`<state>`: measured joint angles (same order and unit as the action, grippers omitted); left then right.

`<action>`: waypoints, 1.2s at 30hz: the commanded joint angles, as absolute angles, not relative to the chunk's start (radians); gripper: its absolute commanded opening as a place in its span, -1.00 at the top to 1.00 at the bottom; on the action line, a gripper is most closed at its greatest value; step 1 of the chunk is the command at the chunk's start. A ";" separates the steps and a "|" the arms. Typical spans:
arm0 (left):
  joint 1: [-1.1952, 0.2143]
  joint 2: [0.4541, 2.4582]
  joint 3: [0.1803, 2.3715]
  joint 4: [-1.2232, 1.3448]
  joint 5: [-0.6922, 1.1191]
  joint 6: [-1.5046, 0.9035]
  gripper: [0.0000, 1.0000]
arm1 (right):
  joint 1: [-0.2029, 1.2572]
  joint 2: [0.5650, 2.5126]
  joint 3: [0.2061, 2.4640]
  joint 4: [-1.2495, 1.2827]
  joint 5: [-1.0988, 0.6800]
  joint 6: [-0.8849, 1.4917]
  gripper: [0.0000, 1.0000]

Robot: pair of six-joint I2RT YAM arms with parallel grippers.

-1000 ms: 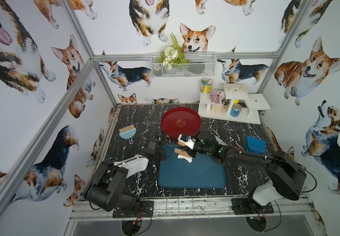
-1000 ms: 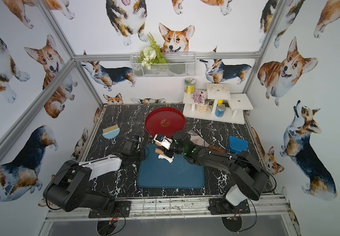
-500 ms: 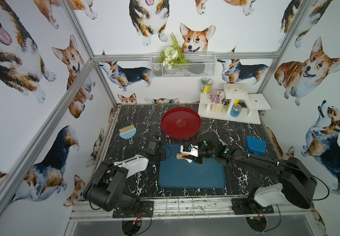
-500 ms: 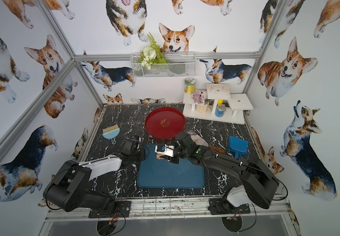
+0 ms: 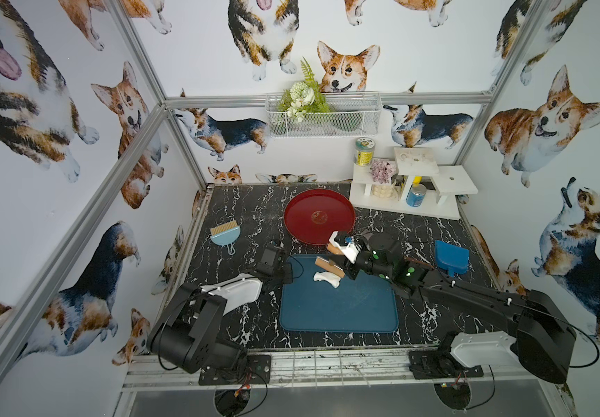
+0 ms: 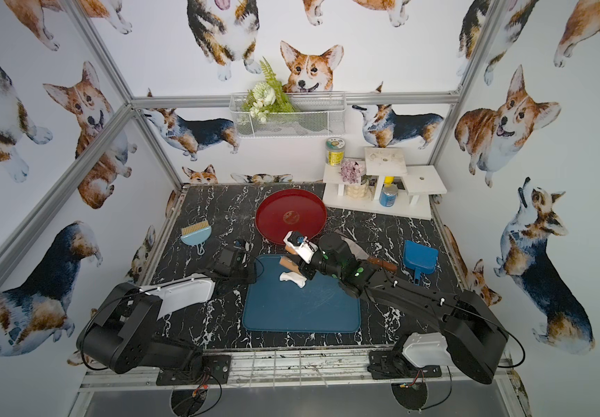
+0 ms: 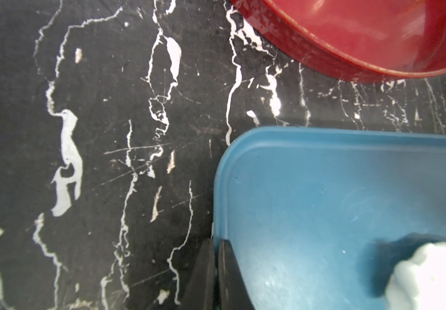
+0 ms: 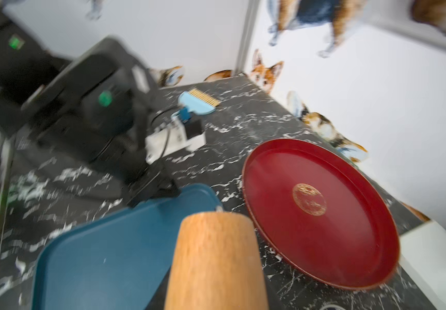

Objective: Roll out the dumpling wrappers from the dough
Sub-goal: Flatten out the dough on the work surface.

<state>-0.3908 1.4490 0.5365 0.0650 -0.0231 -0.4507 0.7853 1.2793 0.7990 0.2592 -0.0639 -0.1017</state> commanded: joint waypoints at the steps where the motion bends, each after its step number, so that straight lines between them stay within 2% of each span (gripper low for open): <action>1: -0.391 1.448 0.534 0.074 -0.033 -0.440 1.00 | 0.786 1.276 0.824 0.339 0.145 0.240 1.00; 4: -0.392 1.446 0.533 0.073 -0.031 -0.439 1.00 | 0.787 1.307 0.807 0.372 0.123 0.332 1.00; 7: -0.393 1.442 0.531 0.072 -0.029 -0.439 1.00 | 0.790 1.373 0.814 0.392 0.092 0.298 1.00; 18: -0.394 1.439 0.529 0.075 -0.031 -0.439 1.00 | 0.791 1.468 0.756 0.527 0.037 -0.237 1.00; 27: -0.394 1.433 0.526 0.074 -0.042 -0.441 1.00 | 0.783 1.541 0.864 0.258 -0.258 -0.396 1.00; 32: -0.394 1.435 0.528 0.074 -0.042 -0.441 1.00 | 0.783 1.583 0.946 0.015 -0.341 -0.473 1.00; 36: -0.394 1.438 0.529 0.074 -0.044 -0.441 1.00 | 0.783 1.578 0.945 -0.079 -0.381 -0.507 1.00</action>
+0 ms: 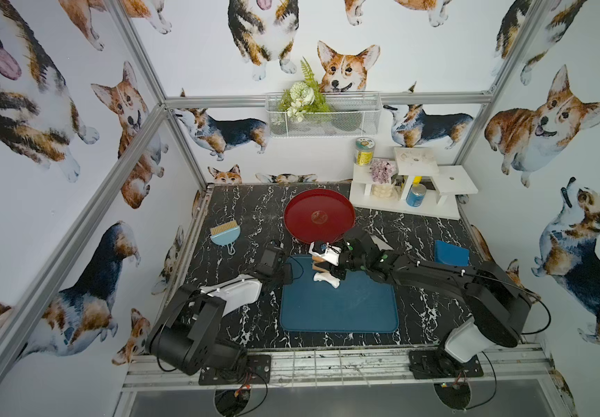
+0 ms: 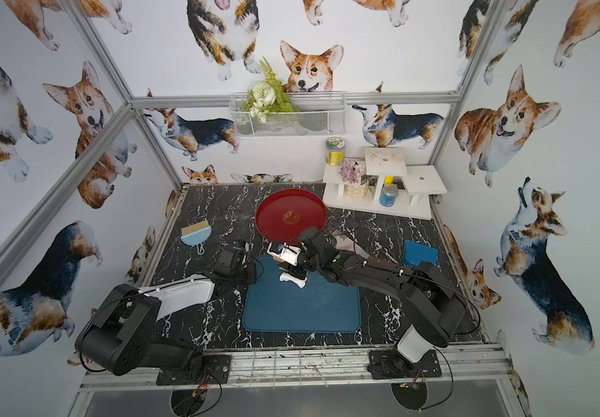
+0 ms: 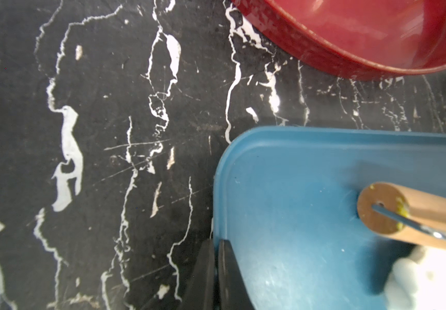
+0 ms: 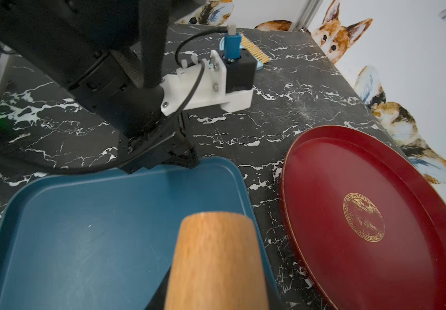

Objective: Roll out the dumpling wrappers from the dough
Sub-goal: Flatten out the dough on the work surface.

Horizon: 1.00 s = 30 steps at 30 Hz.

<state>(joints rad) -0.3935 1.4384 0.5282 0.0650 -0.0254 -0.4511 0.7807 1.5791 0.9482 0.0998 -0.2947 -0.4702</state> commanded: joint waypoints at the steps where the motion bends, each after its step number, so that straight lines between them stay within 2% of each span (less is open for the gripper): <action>1: -0.394 1.439 0.529 0.074 -0.043 -0.442 1.00 | 0.783 1.572 0.939 -0.086 -0.390 -0.510 1.00; 24: -0.395 1.450 0.538 0.065 -0.061 -0.448 1.00 | 0.782 1.346 0.816 -0.030 -0.375 -0.466 1.00; 30: -0.394 1.426 0.526 0.067 -0.076 -0.463 1.00 | 0.784 1.260 0.793 0.156 -0.086 -0.181 1.00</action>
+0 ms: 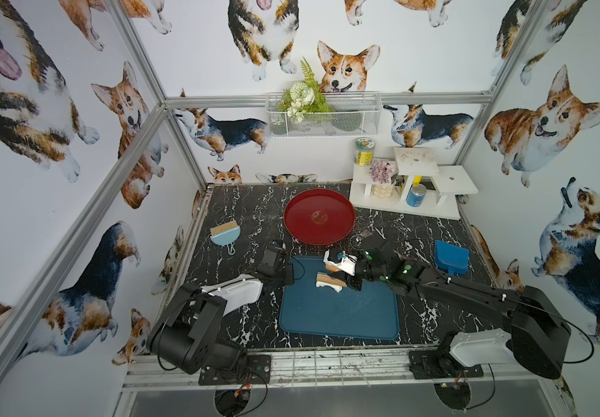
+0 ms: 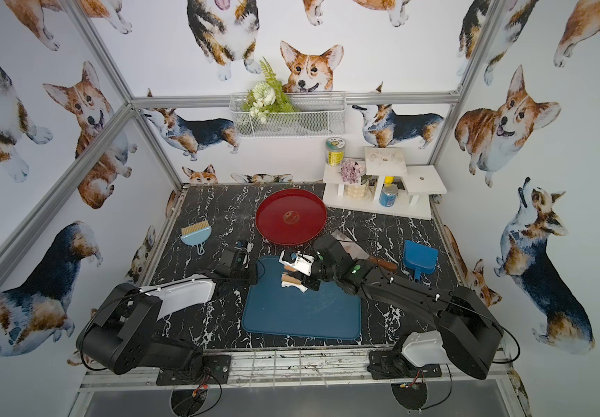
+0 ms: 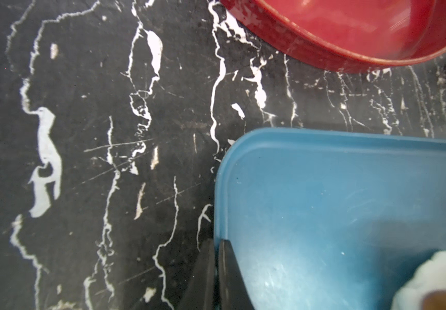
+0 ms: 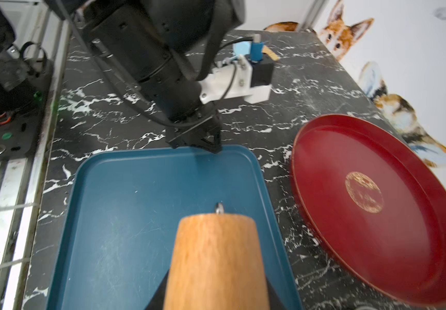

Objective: Roll out the dumpling wrappers from the dough
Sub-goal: Flatten out the dough on the work surface.

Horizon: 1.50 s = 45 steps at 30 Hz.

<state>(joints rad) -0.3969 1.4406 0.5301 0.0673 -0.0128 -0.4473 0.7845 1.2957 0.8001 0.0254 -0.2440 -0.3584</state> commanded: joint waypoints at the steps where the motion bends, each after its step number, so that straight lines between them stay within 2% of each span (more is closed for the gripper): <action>1: -0.394 1.413 0.519 0.069 -0.082 -0.471 1.00 | 0.783 1.234 0.778 0.202 -0.031 -0.110 1.00; 8: -0.399 1.316 0.457 0.097 -0.106 -0.544 0.98 | 0.782 1.127 0.717 0.266 0.183 0.280 1.00; 13: -0.400 1.321 0.462 0.090 -0.090 -0.544 0.46 | 0.793 1.126 0.683 0.284 0.218 0.486 1.00; 16: -0.400 1.319 0.463 0.087 -0.086 -0.542 0.24 | 0.809 1.135 0.668 0.307 0.238 0.545 1.00; 20: -0.400 1.293 0.462 0.070 -0.083 -0.540 0.06 | 0.825 1.154 0.653 0.335 0.266 0.604 1.00; 31: -0.400 1.166 0.419 0.039 -0.005 -0.547 -0.09 | 0.869 1.293 0.643 0.383 0.316 0.713 1.00; 36: -0.400 1.116 0.408 0.020 -0.014 -0.538 -0.40 | 0.879 1.354 0.649 0.309 0.375 0.741 1.00; 38: -0.400 1.097 0.407 0.011 -0.012 -0.536 -0.64 | 0.879 1.360 0.636 0.271 0.390 0.736 1.00; 41: -0.400 1.068 0.396 0.002 -0.013 -0.534 -0.86 | 0.882 1.343 0.604 0.247 0.395 0.724 1.00; 45: -0.399 1.037 0.387 -0.014 -0.030 -0.526 -0.94 | 0.912 1.336 0.599 0.198 0.434 0.690 1.00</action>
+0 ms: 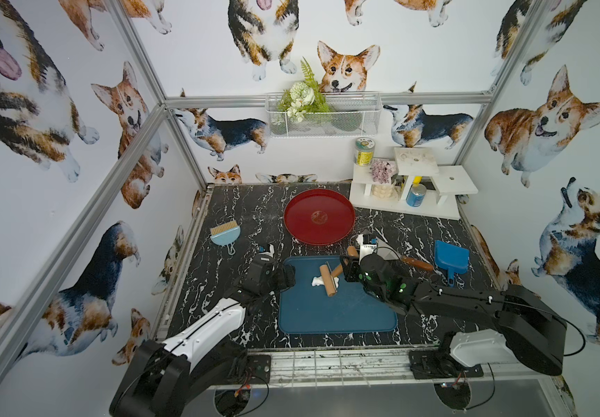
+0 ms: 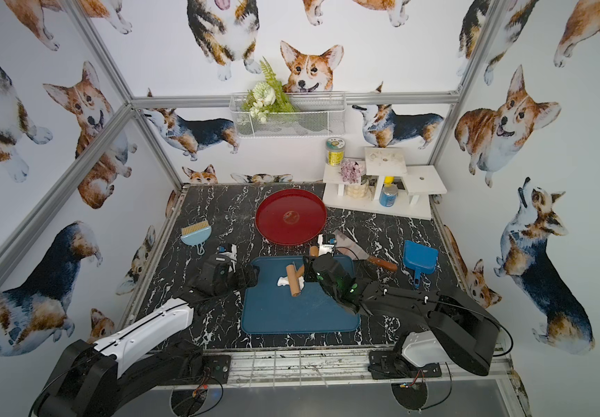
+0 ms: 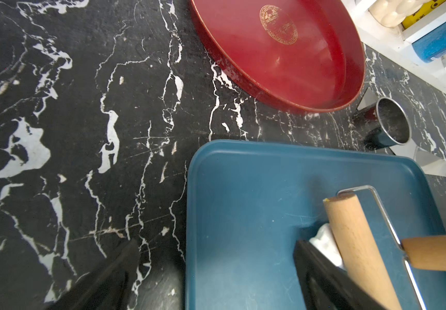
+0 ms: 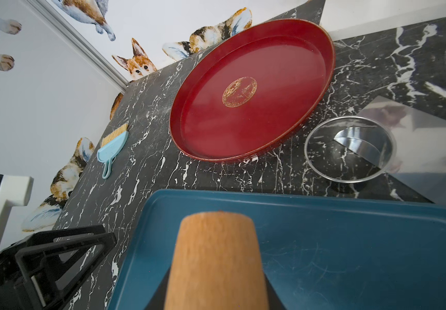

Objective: Roll out the dumpling wrappers from the dough
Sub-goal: Flatten out the dough on the work surface.

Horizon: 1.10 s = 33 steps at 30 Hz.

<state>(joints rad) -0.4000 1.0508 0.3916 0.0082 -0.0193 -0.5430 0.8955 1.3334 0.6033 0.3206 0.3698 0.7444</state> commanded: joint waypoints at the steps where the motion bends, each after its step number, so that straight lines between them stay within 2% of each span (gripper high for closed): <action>1: -0.399 1.025 0.384 -0.019 -0.034 -0.525 -0.95 | 0.930 1.343 0.613 0.183 0.454 0.674 1.00; 10: -0.399 0.878 0.337 -0.059 -0.097 -0.515 -1.00 | 1.011 1.496 0.759 0.085 0.546 0.664 1.00; 19: -0.394 0.853 0.321 -0.060 -0.085 -0.514 -1.00 | 1.007 1.421 0.738 0.040 0.636 0.612 1.00; 26: -0.394 0.880 0.324 -0.034 -0.069 -0.507 -1.00 | 0.937 1.302 0.616 0.080 0.538 0.617 1.00; 33: -0.393 0.894 0.325 -0.025 -0.058 -0.504 -1.00 | 0.952 1.294 0.598 0.147 0.492 0.615 1.00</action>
